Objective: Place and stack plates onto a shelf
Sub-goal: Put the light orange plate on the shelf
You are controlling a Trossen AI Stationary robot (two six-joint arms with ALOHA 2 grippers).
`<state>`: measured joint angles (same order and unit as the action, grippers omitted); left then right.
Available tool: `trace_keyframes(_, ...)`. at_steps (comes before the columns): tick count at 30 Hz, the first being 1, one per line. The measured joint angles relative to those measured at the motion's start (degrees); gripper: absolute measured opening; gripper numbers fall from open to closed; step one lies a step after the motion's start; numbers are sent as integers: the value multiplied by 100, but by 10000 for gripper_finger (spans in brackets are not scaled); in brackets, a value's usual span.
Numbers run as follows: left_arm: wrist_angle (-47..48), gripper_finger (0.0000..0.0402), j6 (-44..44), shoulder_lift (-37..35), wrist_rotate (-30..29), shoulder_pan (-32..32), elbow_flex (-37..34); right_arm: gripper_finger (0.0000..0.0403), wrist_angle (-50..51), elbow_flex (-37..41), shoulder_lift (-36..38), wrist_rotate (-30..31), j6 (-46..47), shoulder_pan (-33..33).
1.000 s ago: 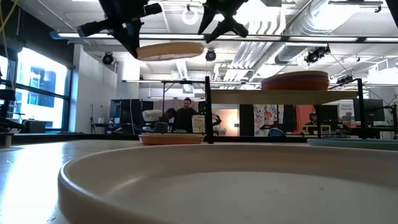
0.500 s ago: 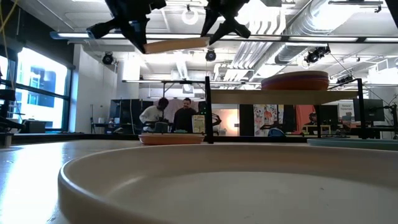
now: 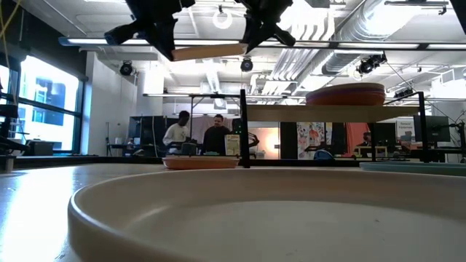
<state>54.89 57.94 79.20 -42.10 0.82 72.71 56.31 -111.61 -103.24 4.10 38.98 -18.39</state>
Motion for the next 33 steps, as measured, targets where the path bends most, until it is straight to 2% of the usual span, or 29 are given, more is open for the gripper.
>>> trace_keyframes(12,-216,36,-941,0,-43,-4,0,2,25,0,0,195,24,-2)
trace_keyframes(25,-216,118,-1941,0,216,-6,0,0,24,2,0,208,46,-119)
trace_keyframes(33,-190,130,-2445,-26,-864,-8,0,0,463,-153,1,118,-237,-499)
